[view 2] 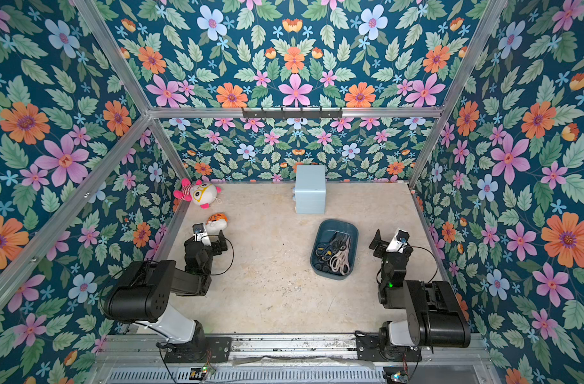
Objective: Take the scissors out of the storage box
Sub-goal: Pick up the scissors from the storage box.
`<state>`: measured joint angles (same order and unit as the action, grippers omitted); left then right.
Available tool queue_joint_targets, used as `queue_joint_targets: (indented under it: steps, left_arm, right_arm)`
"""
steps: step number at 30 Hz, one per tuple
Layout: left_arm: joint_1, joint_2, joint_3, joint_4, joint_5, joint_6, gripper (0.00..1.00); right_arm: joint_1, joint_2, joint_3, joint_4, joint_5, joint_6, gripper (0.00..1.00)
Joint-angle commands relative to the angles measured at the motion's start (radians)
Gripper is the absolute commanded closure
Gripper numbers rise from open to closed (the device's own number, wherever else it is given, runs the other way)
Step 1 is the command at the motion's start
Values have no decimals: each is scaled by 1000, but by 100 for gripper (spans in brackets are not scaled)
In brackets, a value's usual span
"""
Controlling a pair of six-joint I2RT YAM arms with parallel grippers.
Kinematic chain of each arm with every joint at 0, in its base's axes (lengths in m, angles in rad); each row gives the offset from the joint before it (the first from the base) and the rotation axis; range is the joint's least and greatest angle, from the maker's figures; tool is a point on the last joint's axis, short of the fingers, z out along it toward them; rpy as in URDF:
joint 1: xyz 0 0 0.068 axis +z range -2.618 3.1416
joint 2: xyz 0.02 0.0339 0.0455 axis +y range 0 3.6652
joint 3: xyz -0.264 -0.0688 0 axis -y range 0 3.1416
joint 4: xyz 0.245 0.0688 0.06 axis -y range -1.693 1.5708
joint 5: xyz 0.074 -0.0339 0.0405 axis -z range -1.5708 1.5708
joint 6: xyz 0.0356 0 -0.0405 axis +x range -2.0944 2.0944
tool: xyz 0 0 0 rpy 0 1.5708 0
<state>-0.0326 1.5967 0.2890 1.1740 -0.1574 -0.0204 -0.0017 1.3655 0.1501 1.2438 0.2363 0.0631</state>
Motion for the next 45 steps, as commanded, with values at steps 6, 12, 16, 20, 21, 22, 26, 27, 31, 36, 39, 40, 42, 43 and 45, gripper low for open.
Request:
queue_joint_targets:
  steps: [6, 12, 16, 20, 21, 22, 26, 27, 31, 36, 39, 40, 42, 43, 45]
  left_arm:
    - [-7, -112, 311, -611, -71, -28, 1]
    - [-38, -127, 494, -935, -83, -257, 1]
    - [-57, -88, 598, -1116, -35, -413, 1]
    - [-72, -15, 718, -1286, 66, -492, 1]
    - [-78, -4, 734, -1303, 102, -502, 1]
    - [-86, 4, 740, -1310, 136, -510, 2]
    - [-151, 27, 751, -1320, 283, -560, 4]
    - [-175, 32, 754, -1324, 300, -567, 4]
    - [-268, 34, 756, -1363, 326, -605, 7]
    - [-298, 3, 742, -1366, 345, -650, 7]
    - [-299, -19, 730, -1368, 325, -646, 7]
    - [-299, -26, 724, -1370, 314, -645, 7]
    - [-299, -39, 707, -1374, 290, -643, 7]
    - [-299, -45, 699, -1374, 280, -644, 7]
    - [-298, -55, 677, -1377, 256, -641, 7]
  right_arm:
    - [14, -165, 336, -780, 206, 298, 1]
    - [12, -121, 603, -1248, 52, 433, 1]
    - [14, -73, 747, -1497, -126, 533, 20]
    - [51, -46, 787, -1607, -292, 622, 39]
    - [93, -48, 790, -1623, -292, 636, 41]
    - [136, -50, 795, -1636, -282, 649, 43]
    - [315, -46, 806, -1651, -274, 737, 50]
    - [349, -45, 802, -1644, -276, 765, 53]
    - [435, -38, 753, -1570, -300, 865, 65]
    - [471, 17, 721, -1478, -368, 913, 73]
    - [478, 79, 769, -1518, -383, 910, 71]
    - [479, 104, 789, -1535, -389, 911, 71]
    - [489, 147, 831, -1583, -382, 903, 71]
    - [494, 161, 844, -1601, -376, 902, 71]
    - [499, 199, 883, -1655, -370, 909, 70]
